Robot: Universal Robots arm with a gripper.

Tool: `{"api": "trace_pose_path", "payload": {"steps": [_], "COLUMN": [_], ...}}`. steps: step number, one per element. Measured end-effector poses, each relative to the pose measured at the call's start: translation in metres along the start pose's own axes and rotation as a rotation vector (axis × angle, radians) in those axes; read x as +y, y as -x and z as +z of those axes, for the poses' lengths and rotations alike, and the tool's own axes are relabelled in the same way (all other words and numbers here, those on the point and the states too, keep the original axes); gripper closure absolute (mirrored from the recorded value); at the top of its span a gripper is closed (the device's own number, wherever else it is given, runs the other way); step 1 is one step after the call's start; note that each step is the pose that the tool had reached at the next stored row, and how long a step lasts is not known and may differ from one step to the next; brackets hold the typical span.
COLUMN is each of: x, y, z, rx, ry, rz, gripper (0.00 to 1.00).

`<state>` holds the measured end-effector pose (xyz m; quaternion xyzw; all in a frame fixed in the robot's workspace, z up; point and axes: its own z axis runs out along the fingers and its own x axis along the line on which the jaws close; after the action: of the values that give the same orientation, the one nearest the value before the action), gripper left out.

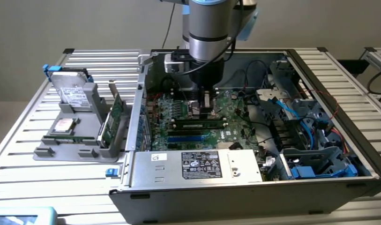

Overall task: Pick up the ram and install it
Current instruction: 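Press down the ram until it locks into place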

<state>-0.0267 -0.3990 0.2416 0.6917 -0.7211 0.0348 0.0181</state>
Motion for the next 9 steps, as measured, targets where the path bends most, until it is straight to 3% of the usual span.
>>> {"api": "trace_pose_path", "payload": {"steps": [9], "x": [-0.0006], "y": [-0.0002], "z": [-0.0001], "rx": [0.0002], "ry": [0.0001], "rz": [0.000], "gripper": [0.89]}}
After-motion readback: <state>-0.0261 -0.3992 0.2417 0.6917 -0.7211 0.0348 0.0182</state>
